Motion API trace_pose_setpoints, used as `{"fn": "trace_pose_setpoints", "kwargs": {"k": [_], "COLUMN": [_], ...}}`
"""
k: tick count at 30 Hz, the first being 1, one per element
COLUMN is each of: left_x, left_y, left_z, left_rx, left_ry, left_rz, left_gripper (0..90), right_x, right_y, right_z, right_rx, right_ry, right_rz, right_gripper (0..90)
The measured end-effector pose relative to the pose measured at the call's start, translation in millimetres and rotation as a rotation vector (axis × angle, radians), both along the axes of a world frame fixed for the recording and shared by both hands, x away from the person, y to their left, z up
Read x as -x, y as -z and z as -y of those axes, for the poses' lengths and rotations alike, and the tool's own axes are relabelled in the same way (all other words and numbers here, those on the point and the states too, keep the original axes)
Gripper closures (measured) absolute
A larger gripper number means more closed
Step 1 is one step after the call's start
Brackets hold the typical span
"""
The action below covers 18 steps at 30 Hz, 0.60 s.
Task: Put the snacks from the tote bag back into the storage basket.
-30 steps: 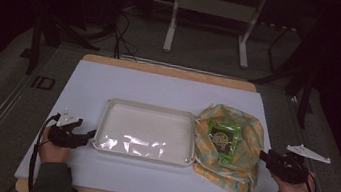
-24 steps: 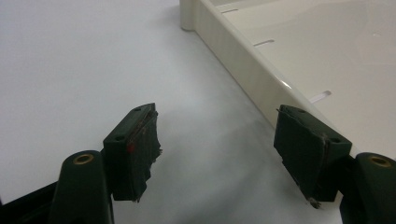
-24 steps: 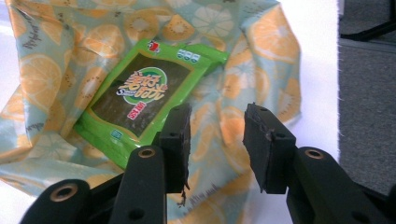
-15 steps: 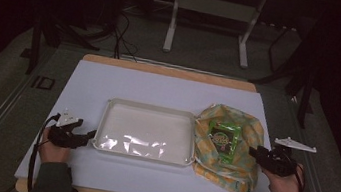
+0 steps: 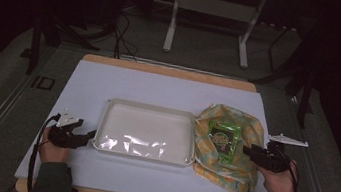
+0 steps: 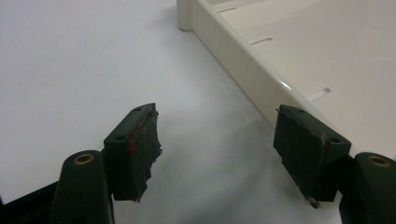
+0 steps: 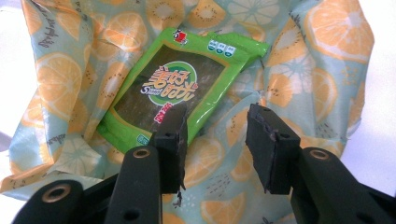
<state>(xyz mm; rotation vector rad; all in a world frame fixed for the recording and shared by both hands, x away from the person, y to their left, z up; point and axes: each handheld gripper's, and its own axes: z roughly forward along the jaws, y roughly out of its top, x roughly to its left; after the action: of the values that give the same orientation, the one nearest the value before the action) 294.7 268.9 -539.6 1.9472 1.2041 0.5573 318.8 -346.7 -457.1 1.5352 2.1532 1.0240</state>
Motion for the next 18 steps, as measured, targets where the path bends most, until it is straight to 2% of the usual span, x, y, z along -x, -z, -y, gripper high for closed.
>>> {"fn": "trace_pose_setpoints", "kwargs": {"k": [18], "left_x": [0.2], "left_y": [0.0], "left_z": [0.8], "left_rx": [-0.008], "left_ry": [0.003], "left_rz": [0.001], "left_gripper": [32.5], "right_x": [-9.6], "right_y": [8.0], "right_z": [-10.8], "right_rx": [-0.006], "right_ry": [-0.014], "right_rz": [-0.034], "right_gripper": [55.2]}}
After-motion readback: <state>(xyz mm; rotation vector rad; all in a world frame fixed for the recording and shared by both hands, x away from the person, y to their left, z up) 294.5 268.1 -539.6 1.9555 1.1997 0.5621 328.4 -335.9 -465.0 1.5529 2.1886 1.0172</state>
